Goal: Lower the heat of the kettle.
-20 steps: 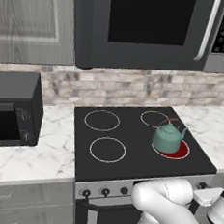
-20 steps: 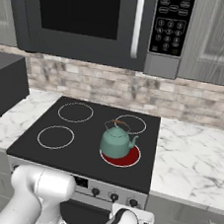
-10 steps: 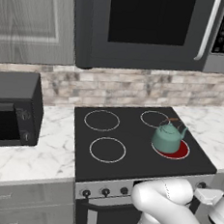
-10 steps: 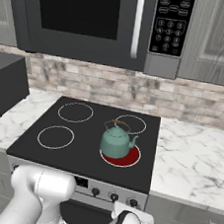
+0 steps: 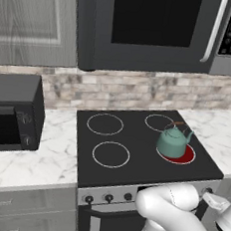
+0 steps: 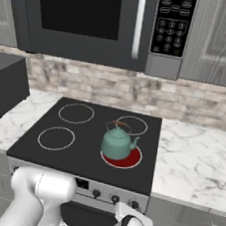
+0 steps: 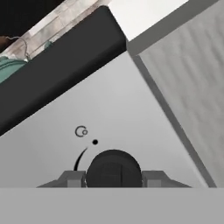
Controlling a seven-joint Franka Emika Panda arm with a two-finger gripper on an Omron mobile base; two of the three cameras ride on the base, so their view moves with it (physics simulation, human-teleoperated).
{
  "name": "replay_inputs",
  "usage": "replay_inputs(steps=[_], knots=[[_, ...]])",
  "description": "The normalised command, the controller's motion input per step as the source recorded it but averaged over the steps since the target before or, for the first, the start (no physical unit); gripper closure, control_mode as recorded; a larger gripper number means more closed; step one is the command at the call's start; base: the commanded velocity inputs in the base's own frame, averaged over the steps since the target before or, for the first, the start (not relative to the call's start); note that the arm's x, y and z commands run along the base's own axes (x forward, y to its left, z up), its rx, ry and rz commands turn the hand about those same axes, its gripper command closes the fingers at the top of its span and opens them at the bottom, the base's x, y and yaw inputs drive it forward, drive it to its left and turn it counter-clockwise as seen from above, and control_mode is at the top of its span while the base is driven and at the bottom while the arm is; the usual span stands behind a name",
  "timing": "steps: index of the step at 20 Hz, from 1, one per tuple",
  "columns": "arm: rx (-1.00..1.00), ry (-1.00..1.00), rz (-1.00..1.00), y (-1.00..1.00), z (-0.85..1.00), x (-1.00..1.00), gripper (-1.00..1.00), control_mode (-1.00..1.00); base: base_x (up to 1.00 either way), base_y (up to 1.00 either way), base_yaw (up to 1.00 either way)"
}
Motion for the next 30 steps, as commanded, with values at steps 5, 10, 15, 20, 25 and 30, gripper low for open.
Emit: replay_inputs(steps=[5,10,15,20,25,30], knots=[[0.19,0.00,-0.01,0.00,0.00,-0.05,1.00,-1.00,0.00,0.00,0.00],[0.19,0.00,-0.02,0.00,0.00,-0.08,1.00,-1.00,0.00,0.00,0.00],[0.19,0.00,-0.02,0.00,0.00,-0.06,1.00,-1.00,0.00,0.00,0.00],[0.21,0.00,-0.01,0.00,0.00,-0.05,1.00,-1.00,0.00,0.00,0.00],[0.22,0.00,-0.01,0.00,0.00,-0.09,1.00,-1.00,0.00,0.00,0.00],[0.24,0.00,0.00,0.00,0.00,-0.13,1.00,-1.00,0.00,0.00,0.00]])
